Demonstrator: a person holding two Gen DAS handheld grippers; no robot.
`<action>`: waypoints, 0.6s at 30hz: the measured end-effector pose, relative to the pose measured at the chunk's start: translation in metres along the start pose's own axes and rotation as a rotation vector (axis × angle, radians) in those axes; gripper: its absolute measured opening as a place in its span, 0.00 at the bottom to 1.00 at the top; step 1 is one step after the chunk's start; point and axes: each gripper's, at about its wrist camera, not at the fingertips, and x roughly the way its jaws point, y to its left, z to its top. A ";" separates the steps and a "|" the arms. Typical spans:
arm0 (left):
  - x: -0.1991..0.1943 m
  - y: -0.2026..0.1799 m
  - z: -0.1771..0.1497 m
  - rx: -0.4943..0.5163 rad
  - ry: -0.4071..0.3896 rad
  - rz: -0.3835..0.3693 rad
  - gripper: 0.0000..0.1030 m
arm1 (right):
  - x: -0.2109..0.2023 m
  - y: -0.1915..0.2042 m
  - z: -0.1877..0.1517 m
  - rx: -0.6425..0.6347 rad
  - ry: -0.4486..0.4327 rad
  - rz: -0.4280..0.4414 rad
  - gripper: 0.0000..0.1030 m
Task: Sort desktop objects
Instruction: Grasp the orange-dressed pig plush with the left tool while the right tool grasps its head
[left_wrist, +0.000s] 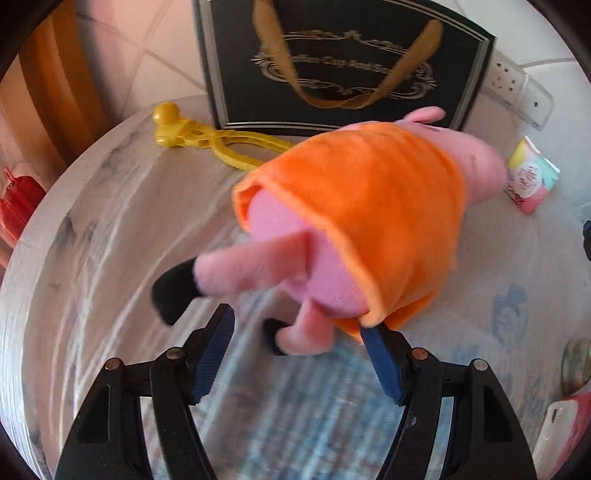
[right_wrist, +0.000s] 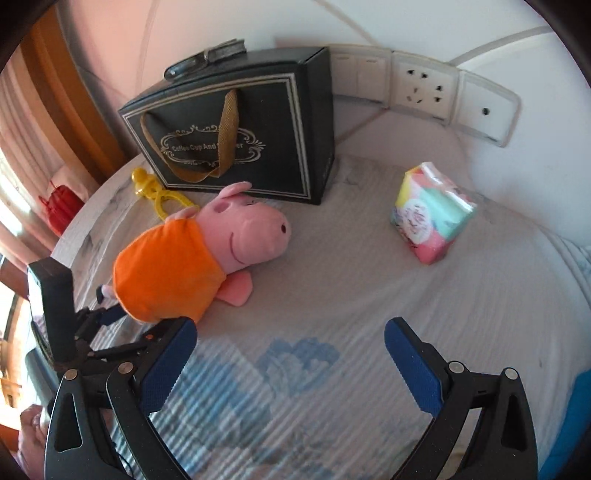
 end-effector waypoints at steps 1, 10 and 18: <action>0.001 0.013 0.001 0.002 -0.007 0.068 0.68 | 0.006 0.002 0.003 -0.006 0.006 0.012 1.00; -0.061 0.046 -0.005 -0.010 -0.058 -0.080 0.68 | 0.042 0.021 0.023 0.005 0.019 0.111 1.00; -0.035 -0.016 0.014 0.026 -0.027 -0.152 0.80 | 0.056 0.014 0.032 -0.018 0.045 0.146 1.00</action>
